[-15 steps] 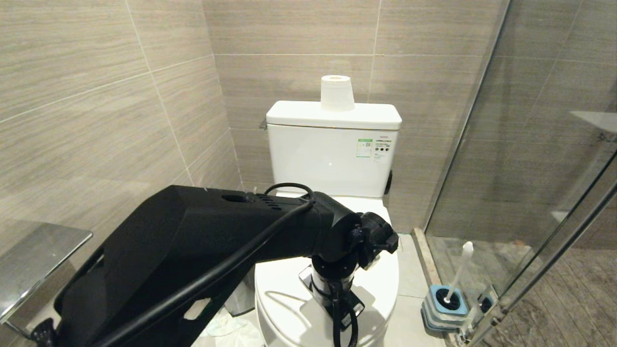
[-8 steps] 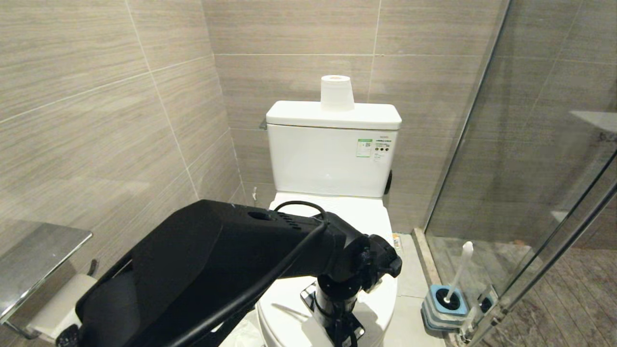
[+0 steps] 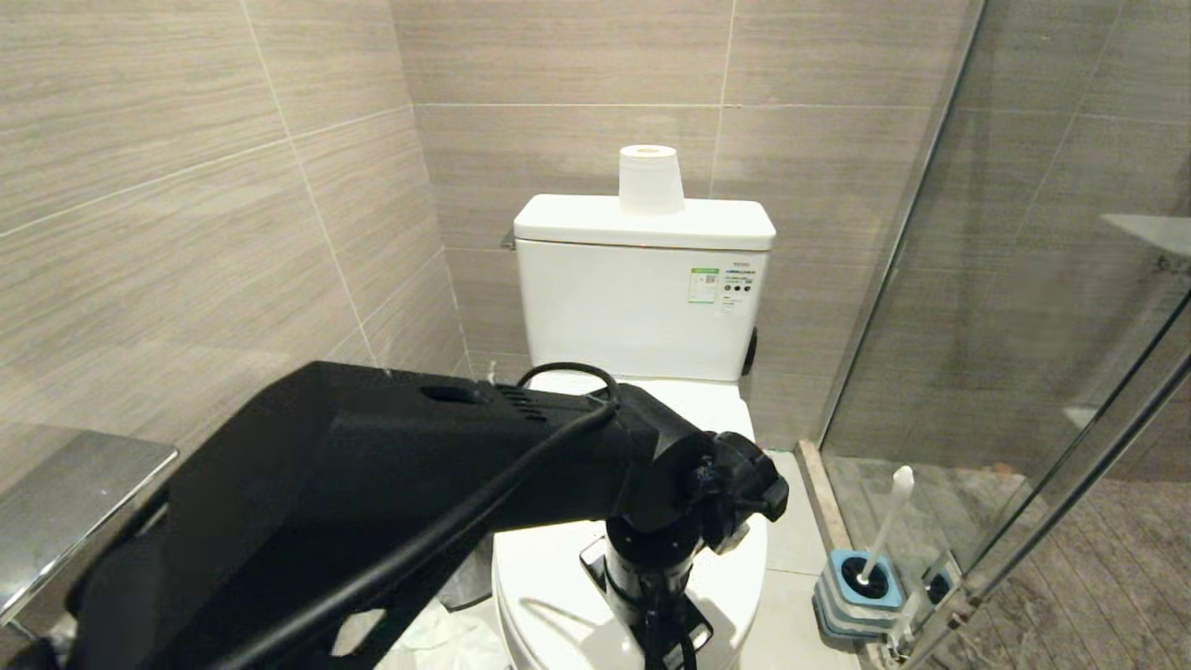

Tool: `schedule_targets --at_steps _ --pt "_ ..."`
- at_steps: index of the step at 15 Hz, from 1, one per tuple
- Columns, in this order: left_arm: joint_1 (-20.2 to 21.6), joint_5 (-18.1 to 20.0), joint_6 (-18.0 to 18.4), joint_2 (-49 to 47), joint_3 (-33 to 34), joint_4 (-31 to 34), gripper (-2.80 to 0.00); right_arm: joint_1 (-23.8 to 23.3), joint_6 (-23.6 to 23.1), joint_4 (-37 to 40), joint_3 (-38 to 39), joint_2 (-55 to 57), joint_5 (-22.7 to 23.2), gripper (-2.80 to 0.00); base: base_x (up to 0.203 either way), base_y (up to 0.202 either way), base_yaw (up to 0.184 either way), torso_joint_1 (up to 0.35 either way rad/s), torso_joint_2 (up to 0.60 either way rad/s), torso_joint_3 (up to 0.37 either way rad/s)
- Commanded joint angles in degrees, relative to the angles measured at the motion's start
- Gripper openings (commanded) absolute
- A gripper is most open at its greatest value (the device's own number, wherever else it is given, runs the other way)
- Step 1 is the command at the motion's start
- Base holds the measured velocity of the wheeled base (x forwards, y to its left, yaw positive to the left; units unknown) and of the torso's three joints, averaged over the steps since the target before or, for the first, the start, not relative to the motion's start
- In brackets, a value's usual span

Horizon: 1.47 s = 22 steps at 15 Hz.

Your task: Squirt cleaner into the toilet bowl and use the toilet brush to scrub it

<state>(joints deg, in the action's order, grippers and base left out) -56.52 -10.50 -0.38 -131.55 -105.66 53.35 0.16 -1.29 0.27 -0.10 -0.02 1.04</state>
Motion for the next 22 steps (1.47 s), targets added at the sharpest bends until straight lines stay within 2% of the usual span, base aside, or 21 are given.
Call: schedule_targets --at_steps 1,3,6,8,15,17,20,22 --pt "0.4 -0.3 0.0 7.5 -0.1 0.8 -2.80 0.0 0.0 0.0 0.0 0.0 0.0 -2.80 0.000 0.000 0.000 0.000 0.00 0.000" --pt "2.4 -0.5 0.1 11.5 -0.3 1.1 -2.80 0.0 0.0 0.0 0.0 0.0 0.0 -2.80 0.000 0.000 0.000 0.000 0.00 0.000" --pt "7.8 -0.5 0.3 13.6 -1.5 0.9 -2.80 0.0 0.0 0.0 0.0 0.0 0.0 -2.80 0.000 0.000 0.000 0.000 0.00 0.000" --pt "11.8 -0.3 2.1 14.0 -5.2 0.7 -2.80 0.0 0.0 0.0 0.0 0.0 0.0 -2.80 0.000 0.000 0.000 0.000 0.00 0.000" --pt "23.4 -0.4 3.0 22.6 -5.9 -4.0 -2.80 0.0 0.0 0.0 0.0 0.0 0.0 -2.80 0.000 0.000 0.000 0.000 0.00 0.000" --pt "25.3 -0.9 3.0 26.7 -5.5 -6.8 -2.80 0.0 0.0 0.0 0.0 0.0 0.0 -2.80 0.000 0.000 0.000 0.000 0.00 0.000" --pt "27.8 -4.5 1.7 35.1 -4.1 -12.2 -2.80 0.0 0.0 0.0 0.0 0.0 0.0 -2.80 0.000 0.000 0.000 0.000 0.00 0.000" --pt "29.3 -7.8 0.6 42.0 -0.5 -14.9 -2.80 0.0 0.0 0.0 0.0 0.0 0.0 -2.80 0.000 0.000 0.000 0.000 0.00 0.000"
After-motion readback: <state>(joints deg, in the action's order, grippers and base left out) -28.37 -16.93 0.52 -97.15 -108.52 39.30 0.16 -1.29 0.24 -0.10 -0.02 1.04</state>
